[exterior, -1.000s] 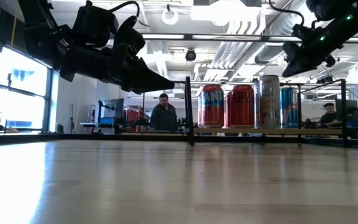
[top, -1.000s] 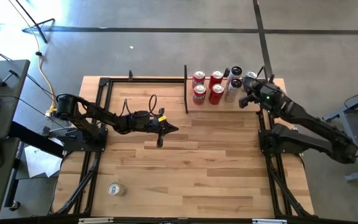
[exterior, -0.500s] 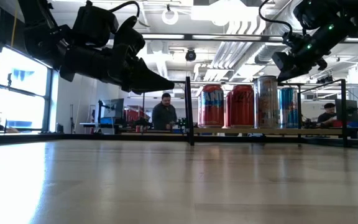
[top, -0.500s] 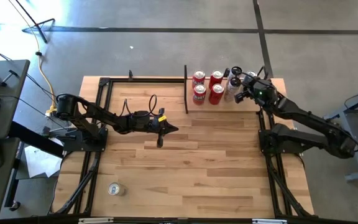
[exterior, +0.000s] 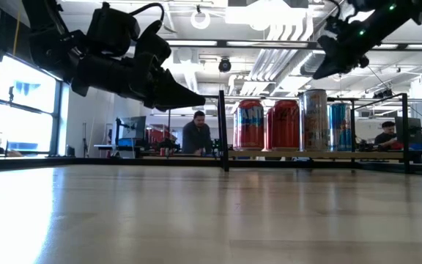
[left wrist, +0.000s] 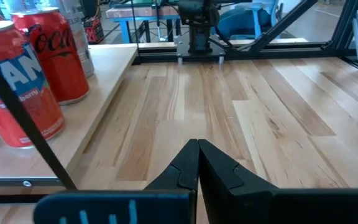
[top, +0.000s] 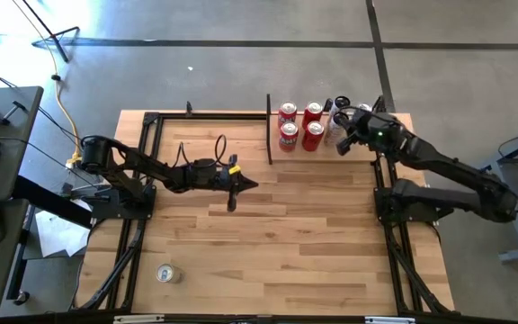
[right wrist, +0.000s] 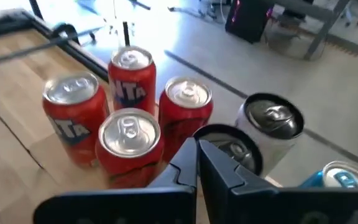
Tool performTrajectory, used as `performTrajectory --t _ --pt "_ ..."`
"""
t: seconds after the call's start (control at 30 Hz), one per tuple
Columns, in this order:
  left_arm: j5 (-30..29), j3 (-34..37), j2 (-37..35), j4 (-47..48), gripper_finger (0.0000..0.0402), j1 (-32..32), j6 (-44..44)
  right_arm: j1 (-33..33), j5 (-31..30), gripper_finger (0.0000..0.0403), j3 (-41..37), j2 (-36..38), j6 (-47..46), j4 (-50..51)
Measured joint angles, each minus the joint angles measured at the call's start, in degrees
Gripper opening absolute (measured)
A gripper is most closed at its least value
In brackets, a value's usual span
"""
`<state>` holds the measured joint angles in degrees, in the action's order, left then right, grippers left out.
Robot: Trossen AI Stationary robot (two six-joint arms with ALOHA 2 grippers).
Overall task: Place canned beverage on shelf
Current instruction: Put the white yellow soda can on the shelf aligned with the white yellow soda can
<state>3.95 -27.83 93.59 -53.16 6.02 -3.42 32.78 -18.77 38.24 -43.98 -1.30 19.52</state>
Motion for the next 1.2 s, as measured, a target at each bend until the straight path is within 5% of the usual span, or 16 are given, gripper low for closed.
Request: performTrajectory --t 0.33,0.6,1.2 --pt "0.0 0.0 0.0 1.0 0.0000 0.0 0.3 0.8 -4.6 0.0000 12.9 -13.0 -4.6 11.2" --pt "0.0 0.0 0.0 1.1 0.0000 0.0 0.3 3.3 -1.6 0.0000 24.7 -23.5 -5.9 22.9" --pt "0.0 0.0 -0.1 1.8 0.0000 0.0 0.3 5.1 2.5 0.0000 27.1 -27.5 -4.3 30.1"
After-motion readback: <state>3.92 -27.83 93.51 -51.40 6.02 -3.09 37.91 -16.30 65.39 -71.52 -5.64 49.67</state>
